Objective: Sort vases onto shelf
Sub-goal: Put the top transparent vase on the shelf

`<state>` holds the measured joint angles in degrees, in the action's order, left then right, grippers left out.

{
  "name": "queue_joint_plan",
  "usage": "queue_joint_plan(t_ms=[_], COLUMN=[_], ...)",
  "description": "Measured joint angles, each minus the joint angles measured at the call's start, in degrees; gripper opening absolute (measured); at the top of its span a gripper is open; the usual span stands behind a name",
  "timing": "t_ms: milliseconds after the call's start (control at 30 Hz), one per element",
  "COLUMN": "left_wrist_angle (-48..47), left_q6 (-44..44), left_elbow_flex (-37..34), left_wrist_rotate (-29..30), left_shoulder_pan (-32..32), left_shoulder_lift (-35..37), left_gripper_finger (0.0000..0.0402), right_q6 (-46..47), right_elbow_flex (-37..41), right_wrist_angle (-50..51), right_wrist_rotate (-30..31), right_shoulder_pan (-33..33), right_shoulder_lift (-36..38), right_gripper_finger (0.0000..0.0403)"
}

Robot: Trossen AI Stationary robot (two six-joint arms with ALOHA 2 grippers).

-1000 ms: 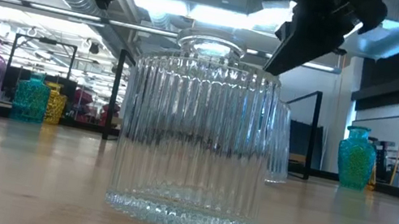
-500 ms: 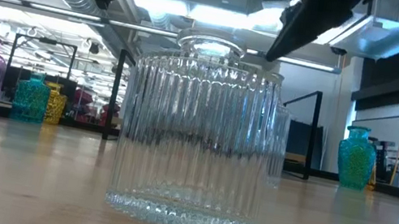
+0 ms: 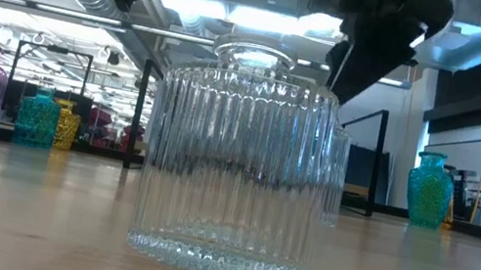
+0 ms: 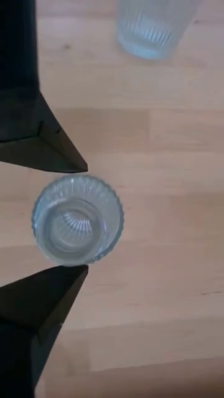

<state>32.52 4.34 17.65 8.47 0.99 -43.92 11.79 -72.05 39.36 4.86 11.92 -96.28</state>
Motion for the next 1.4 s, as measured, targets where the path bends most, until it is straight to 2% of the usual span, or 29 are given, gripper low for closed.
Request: queue_joint_plan(t_ms=[467,800,933,1200,1400], left_wrist_angle=[-0.2,-0.4,-0.4,-0.4,-0.4], left_q6=[0.0,0.0,0.0,0.0,0.0], left_elbow_flex=[0.0,0.0,0.0,0.0,0.0], left_wrist_rotate=[-0.1,-0.4,-0.4,-0.4,-0.4], left_shoulder_pan=[0.0,0.0,0.0,0.0,0.0], left_shoulder_lift=[0.0,0.0,0.0,0.0,0.0], left_gripper_finger=[0.0256,0.0256,0.0256,0.0256,0.0256], right_q6=[-0.6,-1.9,-3.1,-4.6,-4.7], right_elbow_flex=[0.0,0.0,-0.1,0.0,0.0], right_wrist_angle=[-0.7,-2.0,-2.0,-1.3,-0.4], right_wrist_rotate=[0.5,0.5,0.5,0.5,1.2], right_shoulder_pan=[0.0,0.0,0.0,0.0,0.0], right_shoulder_lift=[0.0,0.0,0.0,0.7,3.9], right_gripper_finger=[0.0228,0.0127,0.0103,0.0106,0.0106])
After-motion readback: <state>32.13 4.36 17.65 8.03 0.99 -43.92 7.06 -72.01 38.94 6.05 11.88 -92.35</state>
